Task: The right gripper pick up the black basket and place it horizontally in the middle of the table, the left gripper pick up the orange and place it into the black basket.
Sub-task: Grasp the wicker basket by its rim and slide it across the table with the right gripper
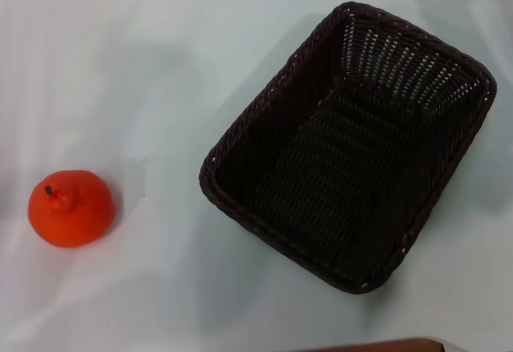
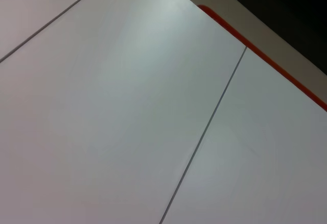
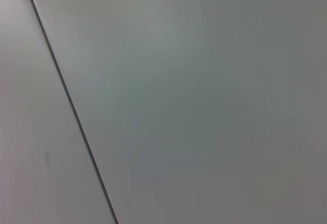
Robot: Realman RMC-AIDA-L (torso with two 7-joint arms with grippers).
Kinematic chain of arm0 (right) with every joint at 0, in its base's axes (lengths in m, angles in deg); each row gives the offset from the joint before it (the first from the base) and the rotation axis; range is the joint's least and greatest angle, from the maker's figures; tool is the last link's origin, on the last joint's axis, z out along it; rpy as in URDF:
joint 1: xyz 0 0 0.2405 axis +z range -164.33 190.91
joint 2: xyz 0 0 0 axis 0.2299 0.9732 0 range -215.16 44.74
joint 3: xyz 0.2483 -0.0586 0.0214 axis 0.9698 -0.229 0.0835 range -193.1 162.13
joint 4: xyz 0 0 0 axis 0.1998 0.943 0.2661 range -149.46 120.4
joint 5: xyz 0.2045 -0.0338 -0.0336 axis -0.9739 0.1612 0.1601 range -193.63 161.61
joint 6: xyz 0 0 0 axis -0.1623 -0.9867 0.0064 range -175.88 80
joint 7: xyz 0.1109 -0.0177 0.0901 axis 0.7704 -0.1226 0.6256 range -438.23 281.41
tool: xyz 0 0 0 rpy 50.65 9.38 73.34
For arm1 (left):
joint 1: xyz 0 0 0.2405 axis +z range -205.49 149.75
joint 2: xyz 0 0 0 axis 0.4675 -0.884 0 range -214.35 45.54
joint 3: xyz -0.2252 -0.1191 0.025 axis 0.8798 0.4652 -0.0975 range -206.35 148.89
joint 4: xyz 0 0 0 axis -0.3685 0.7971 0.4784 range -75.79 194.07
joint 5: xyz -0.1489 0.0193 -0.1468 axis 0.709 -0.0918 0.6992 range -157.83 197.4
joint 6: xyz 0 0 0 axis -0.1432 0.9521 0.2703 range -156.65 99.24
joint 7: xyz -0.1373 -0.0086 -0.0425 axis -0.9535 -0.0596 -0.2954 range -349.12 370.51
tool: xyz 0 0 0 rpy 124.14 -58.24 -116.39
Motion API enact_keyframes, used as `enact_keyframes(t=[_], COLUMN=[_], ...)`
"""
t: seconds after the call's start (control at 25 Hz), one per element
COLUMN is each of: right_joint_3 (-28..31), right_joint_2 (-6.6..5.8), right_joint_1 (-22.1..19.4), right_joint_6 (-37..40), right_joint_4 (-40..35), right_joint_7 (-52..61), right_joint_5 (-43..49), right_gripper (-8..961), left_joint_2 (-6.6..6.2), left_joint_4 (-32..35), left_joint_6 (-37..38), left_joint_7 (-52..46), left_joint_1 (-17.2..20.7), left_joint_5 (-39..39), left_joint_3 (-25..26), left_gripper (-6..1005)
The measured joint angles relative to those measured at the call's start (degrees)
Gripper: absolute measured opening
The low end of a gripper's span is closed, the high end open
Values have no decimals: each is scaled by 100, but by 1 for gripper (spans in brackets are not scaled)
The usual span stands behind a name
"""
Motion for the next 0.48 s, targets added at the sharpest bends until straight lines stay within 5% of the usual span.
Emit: enact_keyframes(t=[0.32, 0.48], right_joint_3=[-225, -957], right_joint_2=[-14, -67], right_joint_1=[-53, -147], right_joint_6=[17, 60], right_joint_4=[-33, -359], right_joint_7=[83, 493], right_joint_5=[1, 21], right_gripper=[704, 703], left_joint_2=[2, 2], left_joint_4=[0, -1], left_joint_6=[-54, -55], left_joint_7=[-1, -3], left_joint_1=[14, 18], left_joint_5=[1, 1], left_joint_3=[0, 0], left_gripper=[861, 860])
